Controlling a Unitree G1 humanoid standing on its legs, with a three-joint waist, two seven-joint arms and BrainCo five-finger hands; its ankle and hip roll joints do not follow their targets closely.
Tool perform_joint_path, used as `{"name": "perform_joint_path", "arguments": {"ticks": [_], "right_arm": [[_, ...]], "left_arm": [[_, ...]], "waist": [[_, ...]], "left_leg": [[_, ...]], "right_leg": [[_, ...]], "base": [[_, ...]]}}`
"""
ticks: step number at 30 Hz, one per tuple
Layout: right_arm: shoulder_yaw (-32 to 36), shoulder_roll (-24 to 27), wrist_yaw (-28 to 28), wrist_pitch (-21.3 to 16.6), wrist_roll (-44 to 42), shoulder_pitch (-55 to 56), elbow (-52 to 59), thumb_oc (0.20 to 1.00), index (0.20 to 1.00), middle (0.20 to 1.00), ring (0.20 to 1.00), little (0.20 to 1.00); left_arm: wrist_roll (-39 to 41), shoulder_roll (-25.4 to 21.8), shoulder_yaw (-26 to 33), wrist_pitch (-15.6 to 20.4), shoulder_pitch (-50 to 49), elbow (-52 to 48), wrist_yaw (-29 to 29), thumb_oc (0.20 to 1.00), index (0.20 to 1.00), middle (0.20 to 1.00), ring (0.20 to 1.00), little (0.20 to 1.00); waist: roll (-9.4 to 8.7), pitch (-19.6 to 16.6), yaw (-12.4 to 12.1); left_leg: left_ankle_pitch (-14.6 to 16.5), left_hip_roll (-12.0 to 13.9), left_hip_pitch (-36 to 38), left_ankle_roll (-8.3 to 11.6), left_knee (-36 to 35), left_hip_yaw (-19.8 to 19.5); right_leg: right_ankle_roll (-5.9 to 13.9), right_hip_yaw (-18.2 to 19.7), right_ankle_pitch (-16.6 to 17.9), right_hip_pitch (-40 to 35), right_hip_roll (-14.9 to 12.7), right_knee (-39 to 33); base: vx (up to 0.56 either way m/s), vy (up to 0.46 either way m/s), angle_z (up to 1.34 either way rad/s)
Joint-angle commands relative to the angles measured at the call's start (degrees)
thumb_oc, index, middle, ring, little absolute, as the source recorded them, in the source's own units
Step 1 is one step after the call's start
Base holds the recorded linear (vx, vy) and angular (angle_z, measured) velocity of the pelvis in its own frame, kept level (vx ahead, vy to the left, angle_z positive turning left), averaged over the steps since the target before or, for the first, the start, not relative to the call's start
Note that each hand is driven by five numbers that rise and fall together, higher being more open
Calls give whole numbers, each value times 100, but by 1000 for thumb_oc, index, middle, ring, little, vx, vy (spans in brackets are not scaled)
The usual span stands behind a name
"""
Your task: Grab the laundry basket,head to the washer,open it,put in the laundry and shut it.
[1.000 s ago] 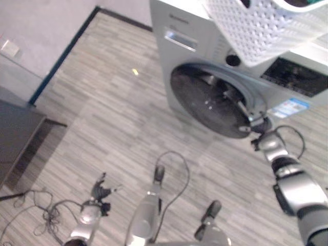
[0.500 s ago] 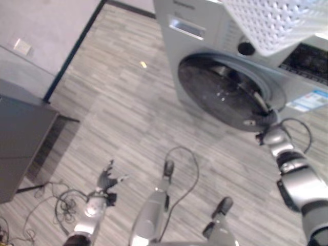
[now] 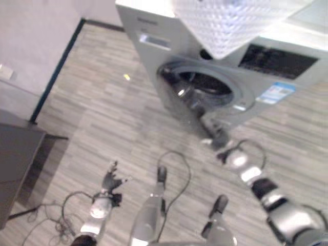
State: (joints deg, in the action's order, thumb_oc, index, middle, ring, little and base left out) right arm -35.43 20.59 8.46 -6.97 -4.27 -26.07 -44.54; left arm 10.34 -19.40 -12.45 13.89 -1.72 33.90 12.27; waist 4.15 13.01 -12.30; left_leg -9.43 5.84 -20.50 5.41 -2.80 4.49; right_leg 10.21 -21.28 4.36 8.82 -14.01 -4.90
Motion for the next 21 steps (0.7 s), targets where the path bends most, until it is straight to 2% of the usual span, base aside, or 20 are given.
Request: {"name": "perform_joint_path", "arguments": {"ticks": [1,2,4,6,8,9,10,11,12,14,15,16,17,18,19,21], "right_arm": [[-260,-842,-429,-185,243,-175,-111,1000,1000,1000,1000,1000],[-269,-941,-441,-177,224,-28,-169,1000,1000,1000,1000,1000],[-256,-1018,-468,-171,181,137,-268,1000,1000,1000,1000,1000],[-120,-1065,-472,-155,139,487,-478,1000,1000,1000,1000,1000],[95,-960,-421,-180,123,693,-596,1000,1000,1000,1000,1000],[226,-898,-425,-191,107,847,-632,1000,1000,1000,1000,1000],[224,-900,-424,-191,107,848,-632,1000,1000,1000,1000,1000],[664,-633,-530,-132,212,1272,-972,1000,1000,1000,1000,1000],[660,-660,-532,-133,217,1278,-972,1000,1000,1000,1000,1000],[755,-502,-631,-99,549,1504,-1355,1000,1000,1000,1000,1000],[695,-477,-662,-107,728,1585,-1500,1000,1000,1000,1000,1000],[646,-482,-664,-90,918,1648,-1696,1000,1000,1000,1000,1000],[625,-490,-663,-75,993,1673,-1818,1000,1000,1000,1000,1000],[591,-510,-632,-27,1060,1680,-1938,1000,1000,1000,1000,1000],[595,-467,-622,-15,1159,1701,-1970,1000,1000,1000,1000,1000],[414,-396,-631,17,1329,1585,-1977,1000,1000,1000,1000,1000]], "left_arm": [[-182,-464,-104,31,-172,-80,188,1000,1000,1000,1000,1000],[-190,-481,-74,28,-196,-135,198,1000,1000,1000,1000,1000],[-230,-513,-52,15,-234,-170,214,1000,1000,1000,1000,1000],[-480,-793,-74,27,-376,-761,166,1000,1000,1000,1000,1000],[-560,-1351,114,161,-585,-2109,-11,1000,1000,1000,1000,1000],[-342,-1658,328,292,-778,-2795,-236,1000,1000,1000,1000,1000],[-341,-1660,333,289,-784,-2800,-238,944,944,944,944,944],[1008,-3230,970,402,-1240,-4856,-1609,1000,1000,1000,1000,1000],[1043,-3261,1034,372,-1305,-4910,-1635,1000,1000,1000,1000,1000],[2239,-4965,1537,197,-1501,-6203,-2687,1000,1000,1000,1000,1000],[2638,-5426,1532,86,-1401,-6588,-2980,1000,1000,1000,1000,1000],[3107,-5653,1223,-55,-1049,-6790,-3213,1000,1000,1000,1000,1000],[3442,-5731,920,-166,-715,-6885,-3341,1000,1000,1000,1000,1000],[3778,-5699,198,-328,-83,-6875,-3412,1000,1000,1000,1000,1000],[4081,-5668,-831,-474,861,-6823,-3602,1000,1000,1000,1000,1000],[4494,-4893,-2741,-752,2215,-5844,-3813,1000,1000,1000,1000,1000]], "waist": [[-420,243,-360],[-437,252,-345],[-457,241,-332],[-464,202,-302],[-414,196,-289],[-385,155,-291],[-387,153,-288],[-260,-3,-308],[-285,-10,-307],[-240,-152,-273],[-250,-212,-252],[-278,-296,-191],[-293,-316,-113],[-328,-352,8],[-330,-376,96],[-396,-396,479]], "left_leg": [[835,-175,-18,-147,571,-63],[736,-173,-14,-199,617,-28],[769,-156,74,-194,647,-33],[821,-105,162,-167,724,-103],[852,-96,122,-141,838,-191],[865,-93,104,-132,862,-218],[865,-93,103,-132,863,-219],[897,-54,122,-102,891,-228],[901,-50,125,-100,893,-223],[943,-9,201,-77,903,-182],[964,-3,243,-75,911,-158],[1131,19,364,-28,922,-197],[1023,8,338,-83,955,-130],[1036,8,368,-82,964,-118],[1048,11,407,-74,964,-93],[1059,25,463,-68,935,28]], "right_leg": [[186,-152,-272,-266,-570,491],[145,-208,-207,-280,-588,529],[131,-222,-263,-371,-576,565],[101,-265,-380,-565,-525,570],[66,-281,-466,-627,-460,570],[64,-295,-483,-670,-440,543],[64,-296,-483,-670,-439,542],[113,-343,-453,-788,-407,471],[112,-339,-450,-791,-404,464],[170,-353,-409,-875,-412,416],[189,-345,-397,-920,-410,392],[241,-273,-479,-1027,-380,370],[216,-300,-375,-1001,-409,367],[224,-280,-362,-1016,-411,358],[237,-227,-336,-1015,-420,354],[260,-30,-267,-902,-438,397]], "base": [[-36,8,-3],[0,0,0],[12,-28,9],[44,-76,14],[5,-56,22],[5,-29,18],[62,-26,18],[55,-14,17],[78,-8,22],[75,4,20],[192,-33,14],[115,-7,7],[107,-15,-5],[10,24,-26],[63,27,-37],[21,74,-28]]}}
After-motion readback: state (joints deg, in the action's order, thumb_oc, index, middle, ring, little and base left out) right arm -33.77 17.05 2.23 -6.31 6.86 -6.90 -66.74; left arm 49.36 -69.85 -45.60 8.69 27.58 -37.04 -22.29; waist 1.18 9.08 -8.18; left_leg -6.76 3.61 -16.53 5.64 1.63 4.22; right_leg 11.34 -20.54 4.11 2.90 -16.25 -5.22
